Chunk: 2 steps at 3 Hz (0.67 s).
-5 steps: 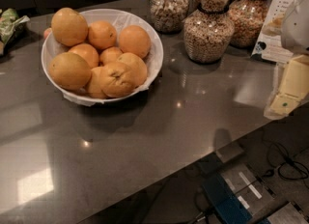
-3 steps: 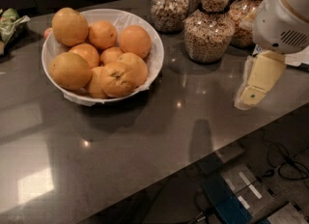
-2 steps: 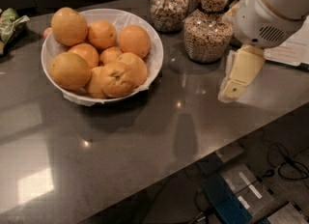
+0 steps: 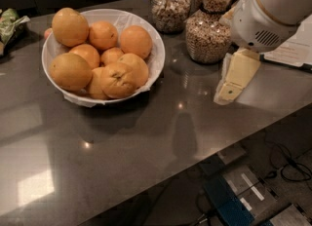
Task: Pick orange from white bowl
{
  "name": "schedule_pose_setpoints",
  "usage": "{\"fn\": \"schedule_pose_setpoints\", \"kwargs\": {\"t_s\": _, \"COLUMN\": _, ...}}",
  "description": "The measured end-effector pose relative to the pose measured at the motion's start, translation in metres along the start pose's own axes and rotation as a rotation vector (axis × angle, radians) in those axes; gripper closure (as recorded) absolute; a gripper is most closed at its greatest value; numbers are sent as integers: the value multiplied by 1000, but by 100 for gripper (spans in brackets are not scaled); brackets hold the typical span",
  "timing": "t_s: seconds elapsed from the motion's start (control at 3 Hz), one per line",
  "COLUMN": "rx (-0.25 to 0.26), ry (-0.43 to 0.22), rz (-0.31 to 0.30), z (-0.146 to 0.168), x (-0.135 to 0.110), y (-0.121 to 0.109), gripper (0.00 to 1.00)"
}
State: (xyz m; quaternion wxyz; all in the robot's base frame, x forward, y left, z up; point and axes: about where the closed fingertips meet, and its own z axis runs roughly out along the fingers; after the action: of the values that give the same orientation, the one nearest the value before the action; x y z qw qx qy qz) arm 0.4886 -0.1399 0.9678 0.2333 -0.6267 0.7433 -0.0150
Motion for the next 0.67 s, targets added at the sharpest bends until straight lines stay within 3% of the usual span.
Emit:
{"fn": "schedule_pose_setpoints", "kwargs": {"t_s": 0.33, "rx": -35, "ry": -105, "rz": -71, "z": 37, "x": -56, "y": -5, "gripper": 0}}
{"fn": "schedule_pose_setpoints", "kwargs": {"t_s": 0.67, "rx": -44, "ry": -186, "rz": -137, "z": 50, "x": -105, "y": -6, "gripper": 0}}
